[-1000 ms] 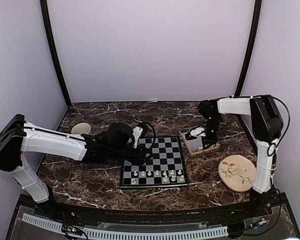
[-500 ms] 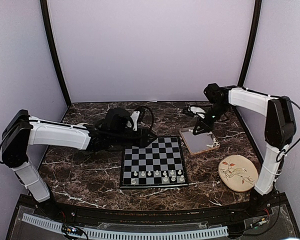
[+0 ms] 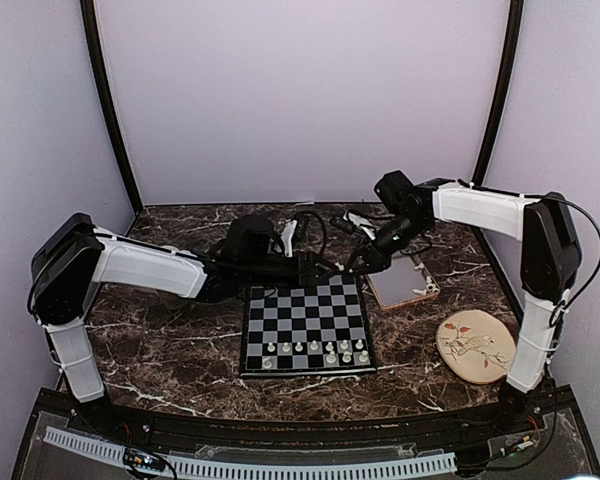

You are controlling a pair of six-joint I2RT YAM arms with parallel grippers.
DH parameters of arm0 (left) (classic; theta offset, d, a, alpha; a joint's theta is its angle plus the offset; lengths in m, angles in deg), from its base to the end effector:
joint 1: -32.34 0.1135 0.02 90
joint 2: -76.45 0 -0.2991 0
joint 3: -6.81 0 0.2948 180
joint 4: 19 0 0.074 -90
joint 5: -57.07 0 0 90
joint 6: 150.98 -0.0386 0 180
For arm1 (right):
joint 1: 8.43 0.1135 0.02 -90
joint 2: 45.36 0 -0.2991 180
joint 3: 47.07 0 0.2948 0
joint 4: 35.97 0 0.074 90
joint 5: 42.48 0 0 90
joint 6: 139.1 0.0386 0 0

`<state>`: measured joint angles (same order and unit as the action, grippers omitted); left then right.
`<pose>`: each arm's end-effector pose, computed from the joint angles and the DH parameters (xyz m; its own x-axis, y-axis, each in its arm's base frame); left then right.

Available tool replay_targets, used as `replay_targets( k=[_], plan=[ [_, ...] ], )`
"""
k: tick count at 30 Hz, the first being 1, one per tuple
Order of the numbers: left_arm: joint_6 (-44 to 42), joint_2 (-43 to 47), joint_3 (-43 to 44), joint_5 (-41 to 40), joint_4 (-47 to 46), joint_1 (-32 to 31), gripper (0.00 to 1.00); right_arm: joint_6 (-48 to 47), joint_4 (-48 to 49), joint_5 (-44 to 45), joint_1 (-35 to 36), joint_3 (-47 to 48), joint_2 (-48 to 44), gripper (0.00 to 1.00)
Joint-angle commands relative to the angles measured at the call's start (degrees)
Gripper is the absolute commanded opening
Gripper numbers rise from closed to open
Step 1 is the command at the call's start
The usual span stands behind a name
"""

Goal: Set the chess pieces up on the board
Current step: Pass from the right arm to the left

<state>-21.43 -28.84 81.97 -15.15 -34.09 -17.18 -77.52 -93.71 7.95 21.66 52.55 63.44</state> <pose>0.2902 -0.3582 0.2253 -0.7130 -0.0986 -0.6942 0.5988 0.4294 -0.6760 0.3754 0.2459 0.2542 -0.4133 -0.6635 -0.6237 -0.9088 0.2570 0.3288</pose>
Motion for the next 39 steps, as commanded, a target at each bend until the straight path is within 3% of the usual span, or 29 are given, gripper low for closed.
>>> replay_targets(
  k=[1, 12, 21, 25, 29, 39],
  plan=[
    [2.3, -1.4, 2.2, 2.7, -3.7, -0.2, 0.45, 2.5, 2.9, -1.9, 1.2, -1.4, 0.3, 0.13],
    [4.5, -3.9, 3.1, 1.8, -4.4, -0.2, 0.43, 1.2, 3.0, -2.5, 2.8, -3.2, -0.4, 0.13],
    [6.7, -5.5, 2.7, 2.9, -8.4, -0.2, 0.18, 0.9, 3.1, -2.6, 3.5, -4.0, -1.3, 0.13],
    [6.9, -5.4, 2.6, 3.3, -8.2, -0.2, 0.16, 1.2, 3.3, -2.7, 3.5, -4.1, -1.3, 0.14],
    [7.3, -5.4, 2.8, 3.7, -7.4, -0.2, 0.27, 2.2, 3.9, -3.1, 3.5, -4.0, -1.4, 0.14],
    [8.4, -4.9, 1.5, 3.4, -7.9, -0.2, 0.1, 3.2, 4.6, -3.3, 3.4, -3.8, -1.3, 0.14]
  ],
)
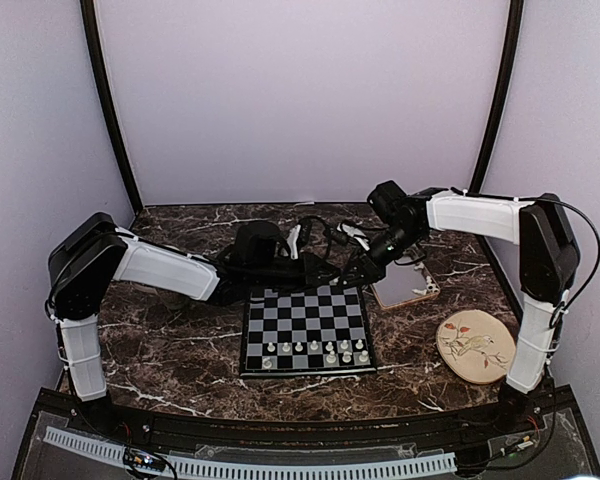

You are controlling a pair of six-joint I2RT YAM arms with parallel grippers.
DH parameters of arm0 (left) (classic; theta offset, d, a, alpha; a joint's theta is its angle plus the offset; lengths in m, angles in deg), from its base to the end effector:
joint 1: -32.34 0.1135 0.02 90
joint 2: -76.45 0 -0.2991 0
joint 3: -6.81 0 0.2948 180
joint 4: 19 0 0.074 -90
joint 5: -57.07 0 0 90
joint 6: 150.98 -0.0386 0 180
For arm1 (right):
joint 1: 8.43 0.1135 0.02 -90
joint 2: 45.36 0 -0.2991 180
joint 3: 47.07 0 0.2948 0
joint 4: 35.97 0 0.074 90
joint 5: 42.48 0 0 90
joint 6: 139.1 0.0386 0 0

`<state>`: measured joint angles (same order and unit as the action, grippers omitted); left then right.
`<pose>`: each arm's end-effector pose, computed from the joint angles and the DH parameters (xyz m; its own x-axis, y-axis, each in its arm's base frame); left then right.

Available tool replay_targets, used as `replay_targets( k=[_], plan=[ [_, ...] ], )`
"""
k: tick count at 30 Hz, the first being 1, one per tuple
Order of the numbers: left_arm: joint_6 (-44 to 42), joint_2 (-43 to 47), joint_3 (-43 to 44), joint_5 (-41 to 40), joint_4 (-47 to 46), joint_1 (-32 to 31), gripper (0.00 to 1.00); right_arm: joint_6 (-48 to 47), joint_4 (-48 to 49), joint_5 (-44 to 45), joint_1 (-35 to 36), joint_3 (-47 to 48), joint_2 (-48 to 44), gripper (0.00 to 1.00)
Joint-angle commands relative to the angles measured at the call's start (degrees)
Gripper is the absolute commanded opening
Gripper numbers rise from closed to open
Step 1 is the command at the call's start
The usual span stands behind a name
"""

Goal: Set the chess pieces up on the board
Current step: Pass from the right arm to the left, then place the queen at e1.

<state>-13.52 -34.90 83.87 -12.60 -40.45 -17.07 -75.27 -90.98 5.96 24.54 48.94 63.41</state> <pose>0.3021 -0.3732 0.2015 -0.7848 -0.1459 -0.6023 0.5239 0.3629 -0.7706 0.3575 0.2624 0.2363 -0.4245 -0.6687 -0.6104 -0.8969 0.2187 0.3843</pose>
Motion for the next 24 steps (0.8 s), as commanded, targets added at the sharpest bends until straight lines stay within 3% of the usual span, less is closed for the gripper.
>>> replay_targets(
  k=[1, 9, 16, 24],
  plan=[
    [0.5, 1.3, -0.5, 0.8, -1.6, -0.3, 0.09, 1.0, 2.0, -1.4, 0.5, -0.3, -1.4, 0.14],
    [-5.2, 4.4, -0.1, 0.2, 5.0, -0.3, 0.06, -1.2, -0.4, -2.1, 0.4, -1.0, -3.5, 0.24],
    [-23.0, 12.3, 2.7, -3.7, 28.7, -0.3, 0.06, -6.8, -5.6, -2.3, -1.0, -8.6, -10.4, 0.41],
    [-44.6, 14.7, 5.2, -8.3, 50.7, -6.8, 0.06, -6.7, -1.9, -3.4, -5.1, -17.1, -14.0, 0.45]
  ],
)
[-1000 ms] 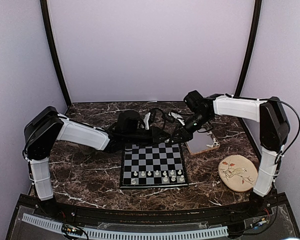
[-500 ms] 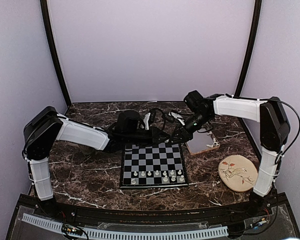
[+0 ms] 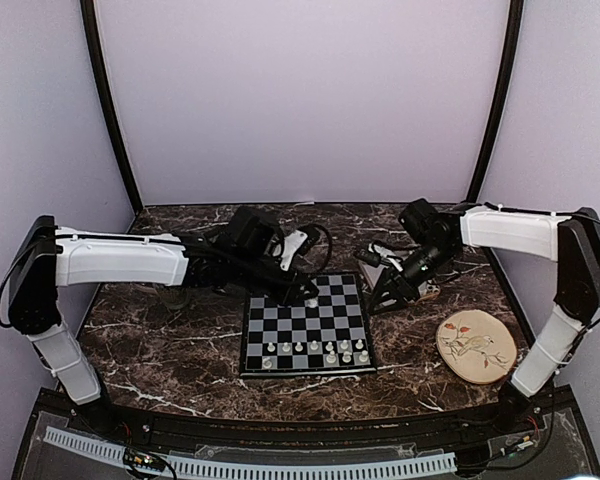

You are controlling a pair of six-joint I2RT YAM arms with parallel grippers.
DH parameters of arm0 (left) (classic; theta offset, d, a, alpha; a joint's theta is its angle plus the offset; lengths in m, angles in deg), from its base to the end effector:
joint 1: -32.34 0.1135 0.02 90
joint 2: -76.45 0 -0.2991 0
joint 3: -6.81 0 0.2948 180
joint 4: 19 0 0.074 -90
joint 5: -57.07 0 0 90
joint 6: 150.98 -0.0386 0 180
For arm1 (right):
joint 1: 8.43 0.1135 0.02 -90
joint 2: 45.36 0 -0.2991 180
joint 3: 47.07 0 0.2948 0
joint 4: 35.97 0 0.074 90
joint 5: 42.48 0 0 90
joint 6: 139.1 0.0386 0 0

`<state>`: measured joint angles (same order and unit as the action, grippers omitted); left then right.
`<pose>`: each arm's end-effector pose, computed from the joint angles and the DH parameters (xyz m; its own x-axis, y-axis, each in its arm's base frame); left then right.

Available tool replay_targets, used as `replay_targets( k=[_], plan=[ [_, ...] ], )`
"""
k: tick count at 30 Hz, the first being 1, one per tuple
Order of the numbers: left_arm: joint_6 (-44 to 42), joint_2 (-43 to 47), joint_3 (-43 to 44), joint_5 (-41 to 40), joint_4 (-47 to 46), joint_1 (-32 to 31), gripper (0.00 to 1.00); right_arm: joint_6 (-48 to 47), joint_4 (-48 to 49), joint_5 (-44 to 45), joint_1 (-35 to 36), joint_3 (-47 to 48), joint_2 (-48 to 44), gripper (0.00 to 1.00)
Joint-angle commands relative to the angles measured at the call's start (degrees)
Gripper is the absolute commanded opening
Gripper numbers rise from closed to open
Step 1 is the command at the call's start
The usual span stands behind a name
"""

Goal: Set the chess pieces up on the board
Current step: Place the queen at e1.

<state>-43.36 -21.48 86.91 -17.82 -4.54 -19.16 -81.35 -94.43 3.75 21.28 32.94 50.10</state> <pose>0.2635 -0.3475 0.2600 -0.5872 0.2687 -0.7635 0.7502 0.5350 -0.3886 0.3002 0.2020 0.2348 -0.4259 -0.6867 -0.5891 -0.8888 0.1960 0.4142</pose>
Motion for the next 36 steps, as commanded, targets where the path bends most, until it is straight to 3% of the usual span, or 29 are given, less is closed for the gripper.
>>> replay_targets(
  k=[1, 15, 36],
  plan=[
    [-16.6, 0.9, 2.4, -3.6, 16.1, -6.0, 0.06, -0.5, 1.5, -1.1, -2.1, -0.9, -0.8, 0.45],
    [-21.9, -4.6, 2.1, -5.7, 15.0, -13.2, 0.07, -0.6, 2.1, -0.7, -2.6, -1.1, -0.8, 0.44],
    [-22.0, -9.3, 3.6, -7.2, 11.6, -13.5, 0.08, -1.2, 1.5, -0.6, -2.6, -0.9, -0.1, 0.44]
  ],
)
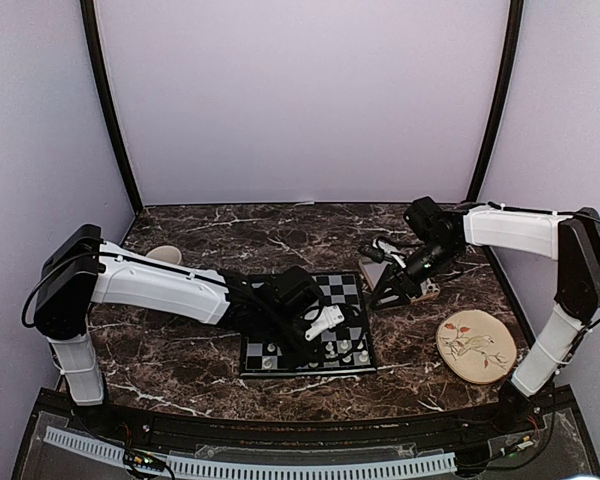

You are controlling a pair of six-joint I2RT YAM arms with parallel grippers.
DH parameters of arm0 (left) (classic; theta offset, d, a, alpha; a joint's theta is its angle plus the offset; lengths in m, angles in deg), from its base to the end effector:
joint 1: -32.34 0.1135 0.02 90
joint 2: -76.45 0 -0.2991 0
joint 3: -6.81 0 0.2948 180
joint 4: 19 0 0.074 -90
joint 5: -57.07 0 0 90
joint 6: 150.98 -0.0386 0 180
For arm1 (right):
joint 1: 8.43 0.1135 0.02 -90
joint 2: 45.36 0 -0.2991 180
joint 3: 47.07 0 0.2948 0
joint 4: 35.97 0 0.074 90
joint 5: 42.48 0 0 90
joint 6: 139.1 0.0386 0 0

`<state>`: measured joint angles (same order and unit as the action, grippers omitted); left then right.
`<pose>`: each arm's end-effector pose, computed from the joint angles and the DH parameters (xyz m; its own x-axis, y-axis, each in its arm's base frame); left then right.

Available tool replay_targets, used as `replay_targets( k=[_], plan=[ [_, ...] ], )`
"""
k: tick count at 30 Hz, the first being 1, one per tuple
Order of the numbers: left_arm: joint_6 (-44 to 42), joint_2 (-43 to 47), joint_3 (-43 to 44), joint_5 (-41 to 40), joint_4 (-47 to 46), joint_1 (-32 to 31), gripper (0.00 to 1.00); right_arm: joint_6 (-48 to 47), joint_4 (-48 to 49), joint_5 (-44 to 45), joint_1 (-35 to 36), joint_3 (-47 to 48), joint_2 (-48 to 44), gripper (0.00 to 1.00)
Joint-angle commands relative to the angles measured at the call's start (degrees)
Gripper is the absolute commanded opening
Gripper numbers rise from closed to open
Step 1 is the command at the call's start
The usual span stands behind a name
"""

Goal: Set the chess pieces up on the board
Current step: Place the queen at e1.

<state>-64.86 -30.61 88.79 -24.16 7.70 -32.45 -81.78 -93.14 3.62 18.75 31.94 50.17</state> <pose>0.1839 -0.4043 0.1864 -0.2706 0.7319 -0.6254 0.9549 0.2867 -0.0776 0.3081 0.1883 0.2297 -0.4474 -0.6671 -0.5957 -0.8838 0.2279 0.4085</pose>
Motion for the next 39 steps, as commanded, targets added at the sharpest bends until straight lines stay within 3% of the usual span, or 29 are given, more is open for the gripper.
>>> replay_targets(
  k=[1, 22, 26, 30, 32, 33, 34, 37, 39],
  plan=[
    [-0.5, -0.2, 1.7, -1.0, -0.7, -0.2, 0.09, -0.8, 0.2, -0.5, 0.0, 0.1, -0.2, 0.44],
    [1.4, 1.2, 2.2, -2.8, -0.2, -0.2, 0.26, -1.0, -2.1, 1.8, -0.2, 2.2, -1.2, 0.44],
    [1.5, 6.0, 2.4, -4.3, -0.2, -0.2, 0.3, -0.3, -4.5, 9.7, -1.1, 7.2, -3.6, 0.44],
    [1.6, 11.2, 1.9, -8.6, -2.9, -0.2, 0.34, 4.6, 3.2, 30.6, -1.5, 9.4, -9.6, 0.45],
    [2.9, 13.1, 0.7, -13.9, -7.1, -0.1, 0.4, 7.5, 11.8, 42.2, -1.9, 7.0, -13.9, 0.59],
    [4.0, 13.8, 0.1, -16.6, -9.0, 0.0, 0.46, 8.6, 16.0, 46.9, -2.5, 5.8, -15.8, 0.9],
    [5.0, 14.1, -0.3, -18.4, -10.6, 0.2, 0.5, 9.6, 20.4, 50.5, -3.4, 4.1, -17.6, 0.99],
    [8.1, 13.7, -0.6, -20.4, -13.6, 0.9, 0.51, 5.2, 24.5, 49.6, -6.4, 1.5, -18.1, 1.0],
    [9.7, 13.2, -0.9, -20.5, -15.2, 1.2, 0.51, 1.2, 19.4, 48.5, -6.9, 4.4, -13.9, 0.87]
  ],
)
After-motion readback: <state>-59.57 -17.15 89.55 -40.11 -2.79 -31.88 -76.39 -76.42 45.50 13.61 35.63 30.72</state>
